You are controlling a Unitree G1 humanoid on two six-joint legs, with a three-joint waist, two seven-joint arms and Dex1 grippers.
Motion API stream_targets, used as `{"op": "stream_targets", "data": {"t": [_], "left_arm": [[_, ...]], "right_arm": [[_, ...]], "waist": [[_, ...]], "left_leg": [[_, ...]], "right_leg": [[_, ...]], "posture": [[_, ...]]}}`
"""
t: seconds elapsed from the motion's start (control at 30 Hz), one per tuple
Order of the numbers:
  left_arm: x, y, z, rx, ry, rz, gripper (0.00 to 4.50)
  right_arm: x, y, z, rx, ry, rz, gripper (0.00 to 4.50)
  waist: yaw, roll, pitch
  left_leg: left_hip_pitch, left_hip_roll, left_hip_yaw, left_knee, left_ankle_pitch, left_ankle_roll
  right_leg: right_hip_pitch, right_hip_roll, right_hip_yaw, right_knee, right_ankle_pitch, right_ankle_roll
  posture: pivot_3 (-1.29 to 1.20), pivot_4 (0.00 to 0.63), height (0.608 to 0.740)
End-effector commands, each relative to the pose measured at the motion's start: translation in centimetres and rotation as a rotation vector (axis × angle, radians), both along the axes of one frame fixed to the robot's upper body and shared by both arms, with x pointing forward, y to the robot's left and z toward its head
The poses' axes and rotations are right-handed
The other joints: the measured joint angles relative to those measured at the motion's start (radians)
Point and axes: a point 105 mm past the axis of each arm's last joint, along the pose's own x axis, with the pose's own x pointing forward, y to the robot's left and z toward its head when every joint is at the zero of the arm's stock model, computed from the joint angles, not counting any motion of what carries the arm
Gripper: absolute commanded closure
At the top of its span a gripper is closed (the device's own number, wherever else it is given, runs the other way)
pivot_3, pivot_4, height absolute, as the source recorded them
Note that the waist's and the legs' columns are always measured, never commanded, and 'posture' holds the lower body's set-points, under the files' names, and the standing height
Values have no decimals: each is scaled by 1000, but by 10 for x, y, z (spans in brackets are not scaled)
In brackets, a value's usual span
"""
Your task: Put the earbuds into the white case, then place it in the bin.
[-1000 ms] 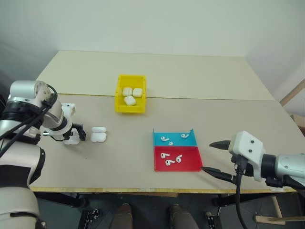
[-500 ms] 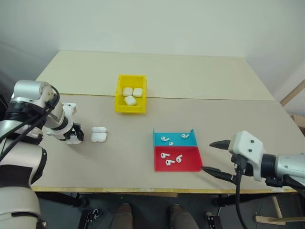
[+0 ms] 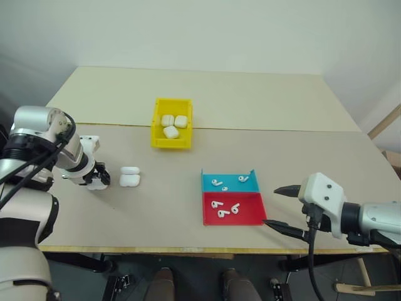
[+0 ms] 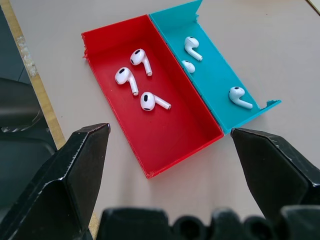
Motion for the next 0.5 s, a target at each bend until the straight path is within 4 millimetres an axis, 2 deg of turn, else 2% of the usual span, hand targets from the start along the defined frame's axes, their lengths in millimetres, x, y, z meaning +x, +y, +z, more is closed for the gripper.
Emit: {"op": "stream_targets", "data": {"t": [0.03, 0.1, 0.2, 0.23, 0.3, 0.4, 0.43, 0.5], "left_arm": [[5, -7, 37, -42, -144, -75, 1700], [4, -19, 59, -96, -236, -157, 1700], [-11, -31, 97, -153, -477, -337, 1700], [-16, -33, 103, -153, -534, -373, 1700], [-24, -36, 119, -170, -756, -480, 1700], [-39, -46, 132, -204, -1010, -614, 1700], [-48, -54, 137, -247, -1119, -687, 1700], [-66, -66, 137, -378, -1214, -795, 1700]], "right_arm": [[2, -2, 9, -22, -48, -3, 0], [3, -3, 11, -24, -55, -3, 0], [9, -9, 18, -31, -92, -16, 0], [10, -10, 20, -31, -101, -20, 0], [16, -13, 28, -25, -133, -28, 0], [20, -13, 36, -44, -140, 6, 0], [19, -11, 39, -53, -128, 34, 0], [16, -6, 44, -77, -96, 96, 0]], "waist": [[0, -1, 0], [-1, -2, 1], [-11, -1, 1], [-14, -1, 1], [-22, 1, 0], [-22, 1, 0], [-20, 2, 0], [-15, 1, -1]], "left_leg": [[0, 0, 0, 0, 0, 0], [-1, 0, 0, 0, 0, 0], [-1, 0, 0, 0, 0, 0], [-1, 0, 1, 0, 0, 0], [1, 1, 1, -1, 0, 1], [3, 2, 2, -1, 0, 0], [3, 2, 2, -1, 0, 0], [3, 3, 3, 1, 0, 0]], "right_leg": [[0, 0, 0, 0, 0, 0], [-1, 0, 0, 0, 0, 0], [-1, 0, 0, 0, 0, 0], [-1, 0, 1, 0, 0, 0], [-1, 0, 1, 1, 0, 0], [1, 0, 1, 2, 1, -1], [1, 0, 1, 1, 1, -2], [2, 0, 1, 0, 1, -2]], "posture": [[0, 150, 740], [0, 150, 740], [0, 150, 740], [0, 150, 740], [0, 150, 740], [0, 150, 740], [0, 150, 740], [0, 150, 740]]}}
